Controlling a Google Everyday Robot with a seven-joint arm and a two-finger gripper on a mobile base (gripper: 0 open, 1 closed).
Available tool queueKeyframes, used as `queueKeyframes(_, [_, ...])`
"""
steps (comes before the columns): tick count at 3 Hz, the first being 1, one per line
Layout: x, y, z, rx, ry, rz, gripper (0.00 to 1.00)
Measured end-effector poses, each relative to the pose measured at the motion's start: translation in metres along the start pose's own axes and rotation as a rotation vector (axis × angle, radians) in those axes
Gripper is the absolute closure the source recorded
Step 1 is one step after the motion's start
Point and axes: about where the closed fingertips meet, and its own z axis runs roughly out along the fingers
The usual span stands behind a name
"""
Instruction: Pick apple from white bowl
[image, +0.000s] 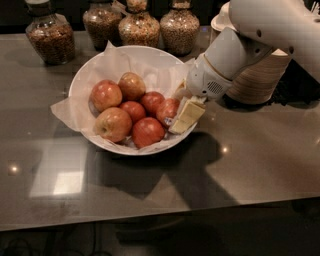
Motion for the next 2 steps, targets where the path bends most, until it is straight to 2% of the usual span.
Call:
queueKeyframes(1, [0.002, 0.003, -0.009, 0.014, -0.036, 0.001, 0.99])
queueKeyframes(2, [0.002, 0.006, -0.035, 0.049, -0.151, -0.014, 1.0])
